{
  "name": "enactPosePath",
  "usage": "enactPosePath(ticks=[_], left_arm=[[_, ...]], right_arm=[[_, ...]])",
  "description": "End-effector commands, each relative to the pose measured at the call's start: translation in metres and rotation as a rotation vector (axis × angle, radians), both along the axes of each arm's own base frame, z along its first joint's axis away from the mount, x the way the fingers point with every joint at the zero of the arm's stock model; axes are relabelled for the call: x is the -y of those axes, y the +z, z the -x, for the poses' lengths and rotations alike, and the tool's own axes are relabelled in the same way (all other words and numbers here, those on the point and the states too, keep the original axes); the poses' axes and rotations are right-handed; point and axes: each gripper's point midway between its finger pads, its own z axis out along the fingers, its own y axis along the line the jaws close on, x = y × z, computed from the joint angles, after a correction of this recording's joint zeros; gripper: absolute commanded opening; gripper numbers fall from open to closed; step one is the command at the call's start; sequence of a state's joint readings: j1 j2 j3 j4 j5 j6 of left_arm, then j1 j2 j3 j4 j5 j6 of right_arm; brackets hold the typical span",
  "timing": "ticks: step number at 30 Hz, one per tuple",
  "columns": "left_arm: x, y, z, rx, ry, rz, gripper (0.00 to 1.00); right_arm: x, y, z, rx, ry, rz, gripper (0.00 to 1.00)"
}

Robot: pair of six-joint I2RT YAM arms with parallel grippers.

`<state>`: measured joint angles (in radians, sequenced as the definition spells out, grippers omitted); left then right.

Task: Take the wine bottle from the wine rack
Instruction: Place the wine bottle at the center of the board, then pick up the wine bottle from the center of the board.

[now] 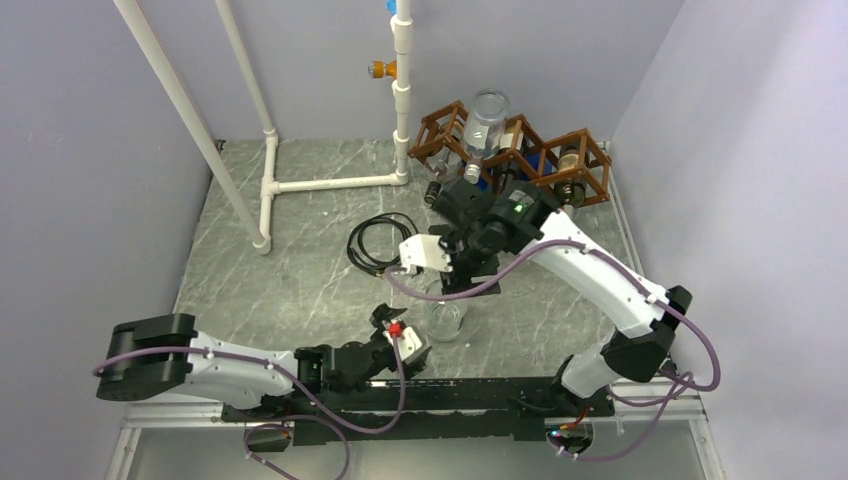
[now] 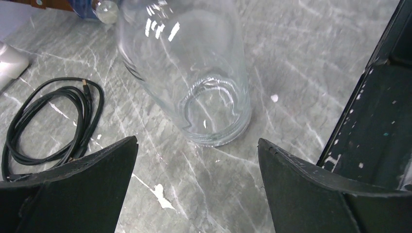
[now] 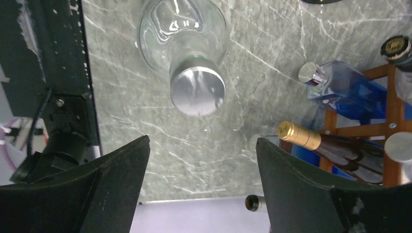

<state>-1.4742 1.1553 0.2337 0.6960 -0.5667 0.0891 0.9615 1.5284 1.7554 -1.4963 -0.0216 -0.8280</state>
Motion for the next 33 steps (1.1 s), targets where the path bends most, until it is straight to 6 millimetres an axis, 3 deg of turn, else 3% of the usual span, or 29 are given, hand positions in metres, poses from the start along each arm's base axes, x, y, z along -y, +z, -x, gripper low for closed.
enactPosePath(ticks=[1,8,14,19,25,33], left_arm=[[0.008,0.034,0.008,-0.043,-0.025,0.116,0.99],[0.008,0.071,0.012,-0.126,-0.009,0.147,1.0],[0.009,0.101,0.012,-0.177,0.013,0.159,0.99],[0.008,0.126,0.008,-0.187,0.034,0.226,0.99],[0.003,0.149,-0.001,-0.269,0.056,0.35,1.0],[-0.012,0.172,-0.02,-0.415,0.118,0.503,1.0]], right_arm=[[0.001,0.033,0.007,-0.05,-0.011,-0.217,0.83],[0.021,0.072,-0.019,0.0,-0.166,-0.614,0.9],[0.049,0.082,-0.026,-0.086,-0.277,-0.958,0.91],[0.072,0.078,-0.038,-0.127,-0.411,-1.188,0.92],[0.096,0.068,-0.055,-0.163,-0.542,-1.29,0.92],[0.101,0.06,-0.057,-0.185,-0.597,-1.323,0.92]])
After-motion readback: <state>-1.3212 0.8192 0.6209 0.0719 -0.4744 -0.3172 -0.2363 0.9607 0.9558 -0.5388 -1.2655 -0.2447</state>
